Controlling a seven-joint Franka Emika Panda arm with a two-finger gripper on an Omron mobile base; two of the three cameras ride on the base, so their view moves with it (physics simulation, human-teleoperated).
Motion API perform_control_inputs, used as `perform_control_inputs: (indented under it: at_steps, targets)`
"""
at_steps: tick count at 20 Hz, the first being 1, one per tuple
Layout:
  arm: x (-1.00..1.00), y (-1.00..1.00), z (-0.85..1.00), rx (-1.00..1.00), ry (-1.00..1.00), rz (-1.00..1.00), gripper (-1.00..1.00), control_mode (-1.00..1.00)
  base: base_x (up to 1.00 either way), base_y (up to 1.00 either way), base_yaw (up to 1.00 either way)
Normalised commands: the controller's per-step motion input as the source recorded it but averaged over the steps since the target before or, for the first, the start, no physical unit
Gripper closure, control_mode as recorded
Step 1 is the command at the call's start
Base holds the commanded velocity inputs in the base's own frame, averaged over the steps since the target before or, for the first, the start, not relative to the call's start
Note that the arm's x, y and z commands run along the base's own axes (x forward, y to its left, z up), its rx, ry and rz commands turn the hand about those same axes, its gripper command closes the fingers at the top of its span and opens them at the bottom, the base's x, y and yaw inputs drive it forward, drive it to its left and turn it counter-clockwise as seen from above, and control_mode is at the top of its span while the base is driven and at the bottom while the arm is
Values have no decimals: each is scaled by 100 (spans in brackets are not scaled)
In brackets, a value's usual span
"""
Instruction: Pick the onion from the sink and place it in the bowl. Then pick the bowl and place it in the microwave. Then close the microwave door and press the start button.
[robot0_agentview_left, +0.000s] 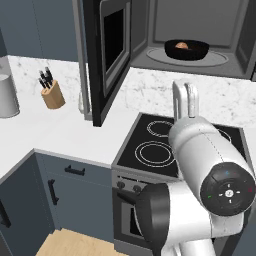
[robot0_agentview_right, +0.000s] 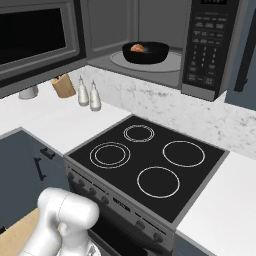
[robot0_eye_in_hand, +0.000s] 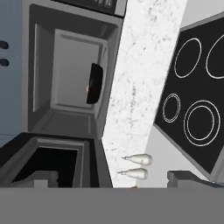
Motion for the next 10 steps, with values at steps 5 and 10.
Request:
perform_control_inputs:
  at_steps: [5,10]
  targets:
    - [5,100,0,0,0,-5,-100,-100,0,0,0]
    - [4,93,0,0,0,-6,-100,-100,0,0,0]
